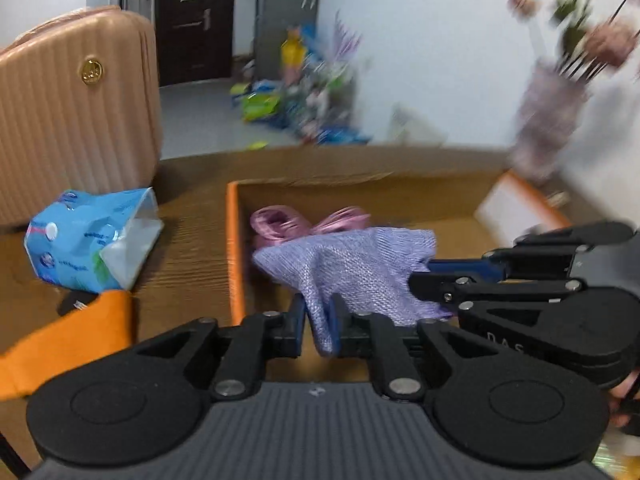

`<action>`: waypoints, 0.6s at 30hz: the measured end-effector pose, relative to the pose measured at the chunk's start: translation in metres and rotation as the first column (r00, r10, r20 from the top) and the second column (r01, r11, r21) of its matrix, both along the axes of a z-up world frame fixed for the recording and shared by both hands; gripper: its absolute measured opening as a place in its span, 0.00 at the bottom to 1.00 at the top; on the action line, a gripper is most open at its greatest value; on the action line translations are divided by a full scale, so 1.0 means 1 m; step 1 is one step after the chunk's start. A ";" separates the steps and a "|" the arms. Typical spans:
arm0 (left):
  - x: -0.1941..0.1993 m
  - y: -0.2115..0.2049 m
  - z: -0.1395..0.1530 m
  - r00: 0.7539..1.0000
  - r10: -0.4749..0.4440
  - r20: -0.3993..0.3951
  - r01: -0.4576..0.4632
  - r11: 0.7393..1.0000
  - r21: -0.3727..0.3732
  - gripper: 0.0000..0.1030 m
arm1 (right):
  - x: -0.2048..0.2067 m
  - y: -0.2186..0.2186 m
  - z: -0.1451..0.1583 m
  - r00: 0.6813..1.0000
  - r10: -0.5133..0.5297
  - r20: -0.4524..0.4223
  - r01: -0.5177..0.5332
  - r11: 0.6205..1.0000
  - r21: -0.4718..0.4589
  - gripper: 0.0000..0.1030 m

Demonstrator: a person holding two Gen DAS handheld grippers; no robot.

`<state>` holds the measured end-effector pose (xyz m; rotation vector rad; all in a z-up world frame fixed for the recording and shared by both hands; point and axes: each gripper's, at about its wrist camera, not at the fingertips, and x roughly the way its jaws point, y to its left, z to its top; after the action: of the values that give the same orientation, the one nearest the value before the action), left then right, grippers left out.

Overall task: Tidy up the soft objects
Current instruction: 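Carry the purple cloth into the box and open both tools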

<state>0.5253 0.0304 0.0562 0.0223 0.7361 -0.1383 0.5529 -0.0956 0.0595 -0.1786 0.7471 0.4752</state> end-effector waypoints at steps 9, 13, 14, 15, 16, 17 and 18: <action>0.002 0.004 -0.004 0.999 -0.038 0.015 0.037 0.999 0.019 0.37 | 0.015 -0.003 -0.012 0.997 -0.014 -0.077 0.018 0.998 0.055 0.37; -0.009 0.002 0.013 0.999 -0.025 0.047 0.024 0.999 0.023 0.42 | 0.006 -0.021 0.008 0.999 -0.020 -0.043 0.023 0.998 0.064 0.40; -0.015 0.002 0.020 0.998 -0.022 0.056 0.022 1.000 0.014 0.43 | 0.002 -0.027 0.016 0.999 -0.022 -0.032 0.024 0.997 0.067 0.40; -0.020 0.003 0.027 0.998 -0.015 0.067 0.015 1.000 0.005 0.43 | -0.005 -0.035 0.025 0.999 -0.026 -0.018 0.028 0.997 0.071 0.41; -0.028 0.005 0.035 0.997 -0.004 0.080 0.004 1.000 -0.001 0.43 | -0.012 -0.044 0.035 0.999 -0.034 0.000 0.034 0.997 0.075 0.42; -0.038 0.006 0.042 0.995 0.008 0.098 -0.008 1.000 -0.002 0.43 | -0.019 -0.052 0.044 0.999 -0.045 0.018 0.044 0.996 0.079 0.45; -0.048 0.007 0.050 0.993 0.018 0.116 -0.018 1.000 -0.001 0.44 | -0.027 -0.062 0.053 0.998 -0.058 0.037 0.055 0.995 0.082 0.47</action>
<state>0.4777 0.0378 0.1061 0.0232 0.6202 -0.1187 0.5262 -0.1579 0.1129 -0.0905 0.6914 0.4463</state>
